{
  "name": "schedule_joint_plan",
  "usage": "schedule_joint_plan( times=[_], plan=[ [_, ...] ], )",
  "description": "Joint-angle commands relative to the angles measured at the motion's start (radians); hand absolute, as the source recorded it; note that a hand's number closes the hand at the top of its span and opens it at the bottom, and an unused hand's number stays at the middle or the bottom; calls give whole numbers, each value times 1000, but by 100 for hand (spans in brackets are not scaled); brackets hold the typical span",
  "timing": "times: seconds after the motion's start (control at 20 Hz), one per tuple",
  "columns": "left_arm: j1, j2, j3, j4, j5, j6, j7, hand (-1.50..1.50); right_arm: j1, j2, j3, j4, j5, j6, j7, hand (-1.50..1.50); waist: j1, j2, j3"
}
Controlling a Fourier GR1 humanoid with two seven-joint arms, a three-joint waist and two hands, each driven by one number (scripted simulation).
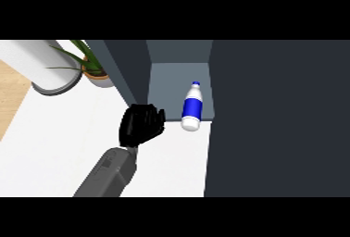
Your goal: Pick up the bottled water, place it into the cabinet and close the cabinet
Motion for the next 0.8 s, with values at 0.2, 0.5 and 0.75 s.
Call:
schedule_joint_plan(
  times=[0.2,0.5,0.75],
  plan=[
    [-133,-1,-162,-112,68,258,158,150,-29,-23,-105,-47,-121,16,31,-150,-8,4,0],
    [-387,-1,-159,95,76,379,223,150,-29,-20,-114,-37,-134,43,5,-150,-34,11,0],
    [-455,-1,-172,214,153,424,198,150,-6,-33,-161,-43,-169,69,-8,-150,-53,16,-1]
  ],
)
